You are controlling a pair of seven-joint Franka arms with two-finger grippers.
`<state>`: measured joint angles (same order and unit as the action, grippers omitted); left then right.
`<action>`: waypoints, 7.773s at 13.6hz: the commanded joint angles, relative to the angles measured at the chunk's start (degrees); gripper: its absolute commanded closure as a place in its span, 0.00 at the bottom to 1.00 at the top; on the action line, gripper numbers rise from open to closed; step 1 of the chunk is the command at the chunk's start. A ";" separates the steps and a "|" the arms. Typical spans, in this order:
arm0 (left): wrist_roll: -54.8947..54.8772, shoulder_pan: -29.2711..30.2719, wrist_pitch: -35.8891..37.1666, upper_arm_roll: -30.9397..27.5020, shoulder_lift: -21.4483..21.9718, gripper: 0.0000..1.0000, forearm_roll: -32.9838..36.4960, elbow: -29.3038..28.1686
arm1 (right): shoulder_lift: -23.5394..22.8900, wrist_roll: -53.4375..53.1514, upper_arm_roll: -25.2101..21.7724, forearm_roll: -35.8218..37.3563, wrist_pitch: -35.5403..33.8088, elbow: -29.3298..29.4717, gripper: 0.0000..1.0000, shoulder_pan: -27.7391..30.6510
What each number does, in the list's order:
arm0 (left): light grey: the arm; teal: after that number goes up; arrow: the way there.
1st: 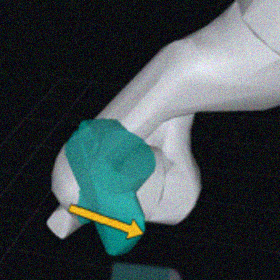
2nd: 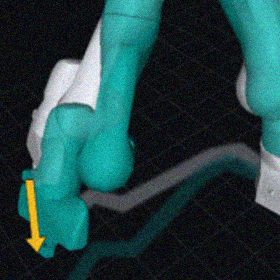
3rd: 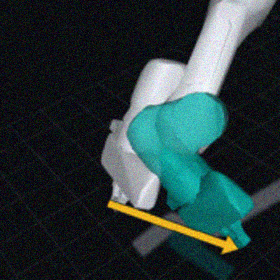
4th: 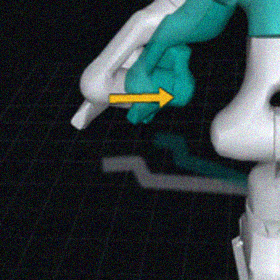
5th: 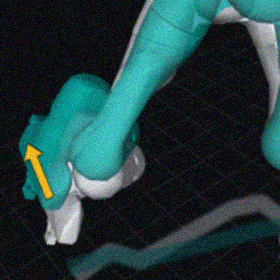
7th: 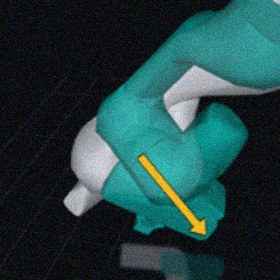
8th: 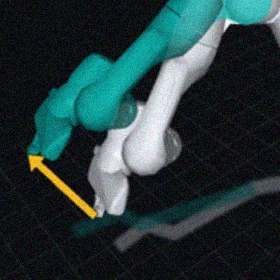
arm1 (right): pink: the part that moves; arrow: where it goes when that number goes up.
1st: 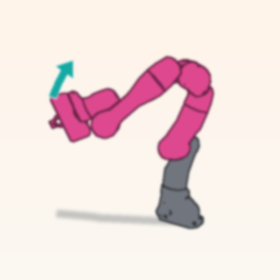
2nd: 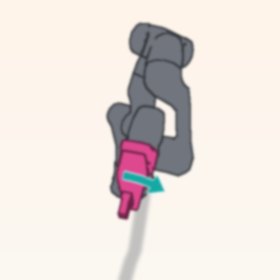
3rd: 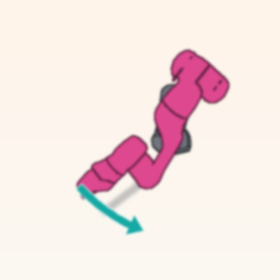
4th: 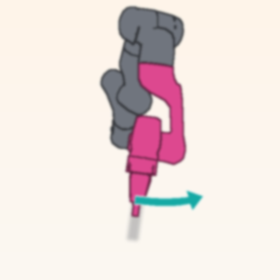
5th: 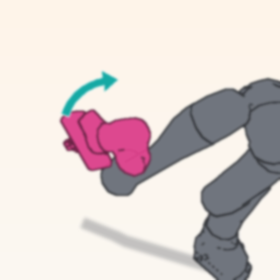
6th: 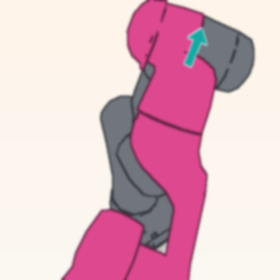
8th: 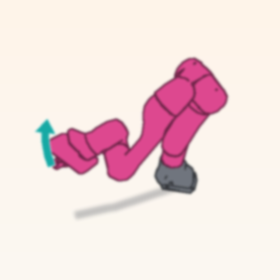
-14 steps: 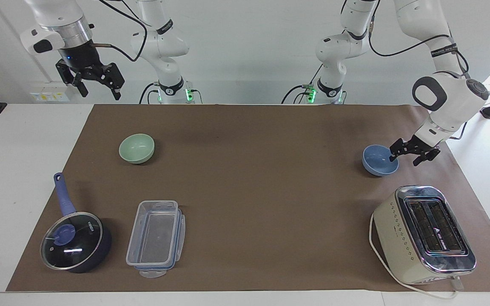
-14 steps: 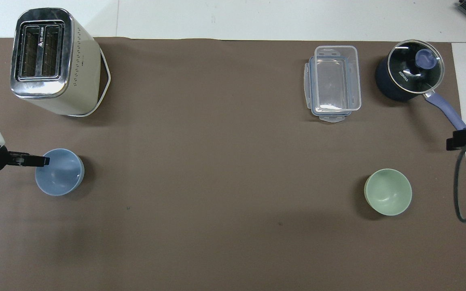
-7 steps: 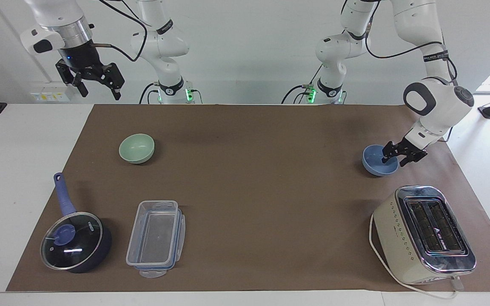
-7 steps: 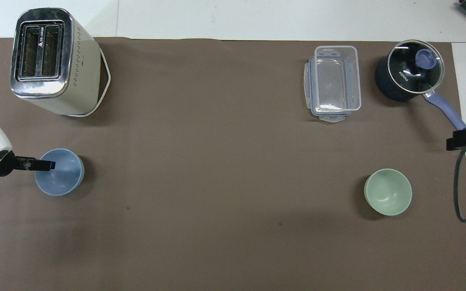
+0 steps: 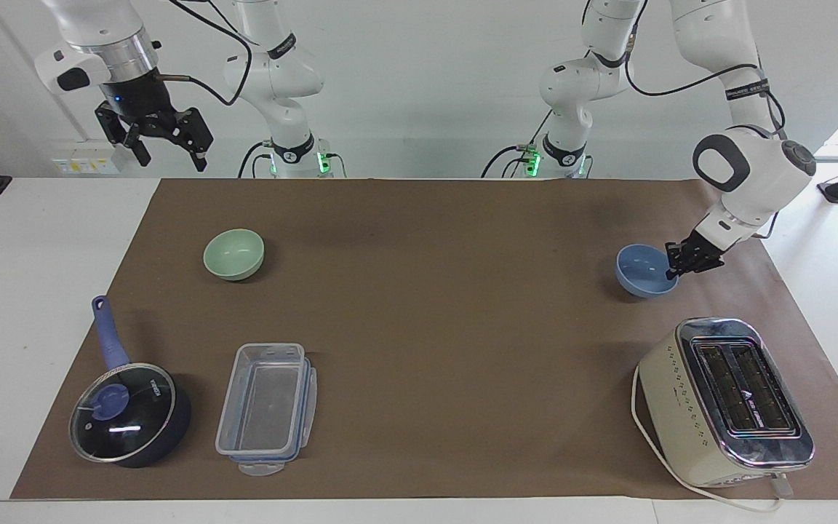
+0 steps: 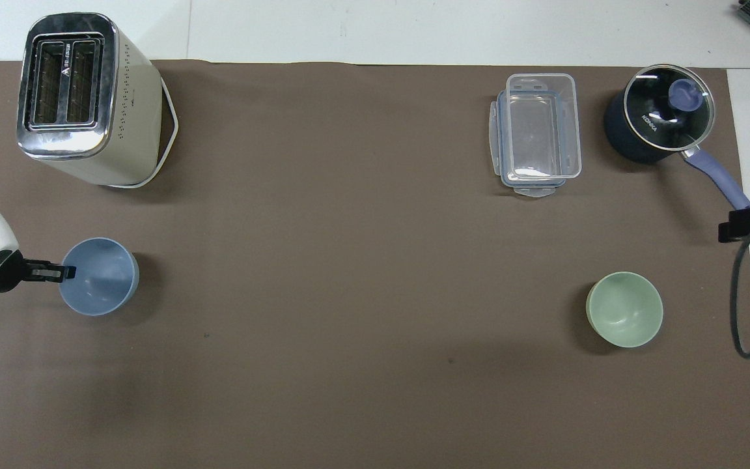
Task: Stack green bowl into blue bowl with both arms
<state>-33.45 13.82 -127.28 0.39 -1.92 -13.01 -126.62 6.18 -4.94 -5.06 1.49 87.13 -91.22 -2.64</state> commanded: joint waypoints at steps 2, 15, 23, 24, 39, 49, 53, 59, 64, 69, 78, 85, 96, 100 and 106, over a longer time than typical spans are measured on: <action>-0.48 -2.29 8.27 0.58 4.54 1.00 -1.05 3.39 | 0.67 1.25 0.40 0.18 -0.90 -0.09 0.00 0.44; 41.68 -40.60 -3.74 0.66 -0.09 1.00 -0.97 2.16 | 0.67 1.25 0.40 0.27 -0.99 -0.09 0.00 0.44; 52.25 -52.05 -11.50 0.75 -3.52 1.00 -0.97 -0.30 | 0.67 1.25 0.40 0.26 -0.91 -0.09 0.00 0.44; 52.95 -52.66 -11.58 0.75 -3.79 1.00 -0.97 -0.91 | 0.67 1.25 0.40 0.27 -0.90 -0.09 0.00 0.44; 49.71 -41.17 3.42 -0.13 1.91 0.00 4.74 8.65 | 0.67 1.25 0.40 0.27 -0.90 -0.09 0.00 0.44; 31.44 -24.29 26.72 -0.13 4.38 0.00 8.70 28.07 | 0.67 1.25 0.40 0.18 -0.90 -0.09 0.00 0.44; 29.68 -21.12 33.93 -0.13 2.72 0.00 10.63 35.20 | 0.67 1.25 0.40 0.27 -0.90 -0.09 0.00 0.44; 24.57 -19.71 37.63 -0.22 3.41 0.00 12.04 36.79 | 0.67 1.25 0.40 0.27 -0.90 -0.09 0.00 0.44; 24.75 -19.79 37.46 -0.22 3.50 0.00 11.95 36.44 | 0.67 1.25 0.40 0.27 -0.90 -0.09 0.00 0.44; 25.19 -19.88 37.02 -0.13 3.50 0.00 11.69 36.44 | 0.67 1.25 0.40 0.26 -0.90 -0.09 0.00 0.44; 25.01 -19.44 36.93 -0.22 3.59 0.00 11.51 36.26 | 0.67 1.25 0.40 0.27 -0.90 -0.09 0.00 0.44; 24.84 -19.53 36.75 -0.22 3.59 0.00 11.60 36.35 | 0.67 1.25 0.40 0.27 -0.90 -0.09 0.00 0.44; 25.10 -19.53 36.93 -0.13 3.59 0.00 11.60 36.35 | 1.90 9.06 -0.13 0.27 14.89 -22.65 0.00 2.72; 25.28 -20.23 36.84 0.05 3.59 0.00 11.60 36.35 | 0.58 13.19 -0.13 0.27 31.55 -36.00 0.00 5.09; 24.92 -19.53 36.93 -0.04 3.59 0.00 11.60 36.35 | -3.46 20.14 -0.04 0.27 43.20 -44.20 0.00 10.01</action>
<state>-8.01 -6.42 -91.30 0.39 2.29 -1.81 -91.63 3.35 12.79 -5.44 1.49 127.25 -133.24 5.80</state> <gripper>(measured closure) 0.000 0.000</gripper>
